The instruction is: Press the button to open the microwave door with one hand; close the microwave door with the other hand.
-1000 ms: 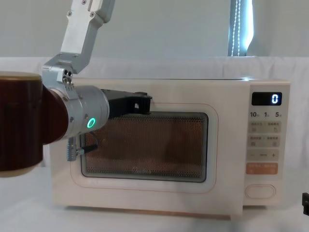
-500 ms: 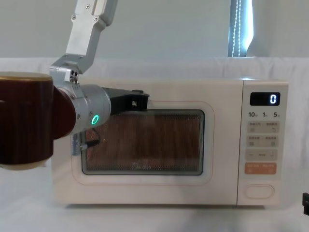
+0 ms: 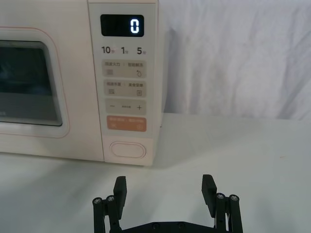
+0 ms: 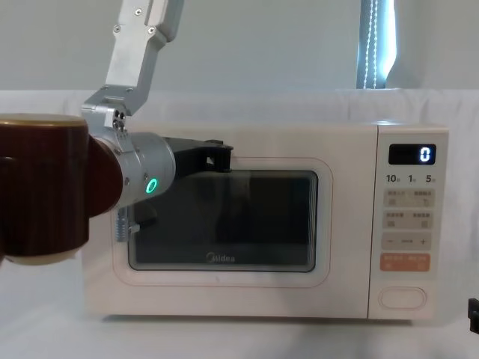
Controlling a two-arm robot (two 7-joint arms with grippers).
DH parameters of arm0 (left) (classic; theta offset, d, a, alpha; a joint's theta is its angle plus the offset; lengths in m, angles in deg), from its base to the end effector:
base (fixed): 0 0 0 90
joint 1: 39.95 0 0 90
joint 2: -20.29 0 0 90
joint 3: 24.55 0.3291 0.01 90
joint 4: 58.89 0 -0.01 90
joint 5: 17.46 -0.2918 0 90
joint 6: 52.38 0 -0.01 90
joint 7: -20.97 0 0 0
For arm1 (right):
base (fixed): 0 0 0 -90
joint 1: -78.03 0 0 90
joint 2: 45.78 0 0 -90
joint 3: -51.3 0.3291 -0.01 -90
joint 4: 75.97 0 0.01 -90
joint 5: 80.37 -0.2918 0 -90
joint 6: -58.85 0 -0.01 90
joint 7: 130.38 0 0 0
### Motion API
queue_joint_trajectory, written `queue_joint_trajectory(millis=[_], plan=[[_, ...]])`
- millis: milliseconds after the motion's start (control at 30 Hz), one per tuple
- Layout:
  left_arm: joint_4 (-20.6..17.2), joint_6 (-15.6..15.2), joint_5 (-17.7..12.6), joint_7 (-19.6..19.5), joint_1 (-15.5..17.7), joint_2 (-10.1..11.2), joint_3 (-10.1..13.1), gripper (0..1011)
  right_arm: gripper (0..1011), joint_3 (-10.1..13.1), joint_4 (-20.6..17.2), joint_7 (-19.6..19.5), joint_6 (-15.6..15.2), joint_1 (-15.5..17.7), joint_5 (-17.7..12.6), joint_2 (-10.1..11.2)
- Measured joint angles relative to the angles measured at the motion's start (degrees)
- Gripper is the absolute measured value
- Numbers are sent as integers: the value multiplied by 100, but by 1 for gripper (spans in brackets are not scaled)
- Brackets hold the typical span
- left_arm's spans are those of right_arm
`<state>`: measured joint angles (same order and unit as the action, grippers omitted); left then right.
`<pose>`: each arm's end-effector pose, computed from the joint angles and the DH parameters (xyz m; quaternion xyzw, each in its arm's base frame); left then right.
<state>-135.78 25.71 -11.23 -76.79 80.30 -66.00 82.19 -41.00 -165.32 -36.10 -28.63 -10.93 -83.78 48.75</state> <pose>0.4575 -0.0602 -0.2125 0.0110 -0.0537 0.5556 0.8297 0.3052 -0.0146 -0.3476 -0.0028 -0.0106 -0.6654 0.7464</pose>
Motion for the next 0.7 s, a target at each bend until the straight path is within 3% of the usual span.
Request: queue_joint_trajectory(millis=[233, 433, 700], plan=[[-421, -173, 56, -96, -288, -11, -74, 0, 1002, 1, 0, 0, 0, 0, 0, 0], [-1018, -347, 151, -133, -684, 33, -155, 0, 1002, 0, 0, 0, 0, 0, 0, 0], [-1854, -361, 259, -199, -1220, 236, -294, 0, 1002, 0, 0, 0, 0, 0, 0, 0]])
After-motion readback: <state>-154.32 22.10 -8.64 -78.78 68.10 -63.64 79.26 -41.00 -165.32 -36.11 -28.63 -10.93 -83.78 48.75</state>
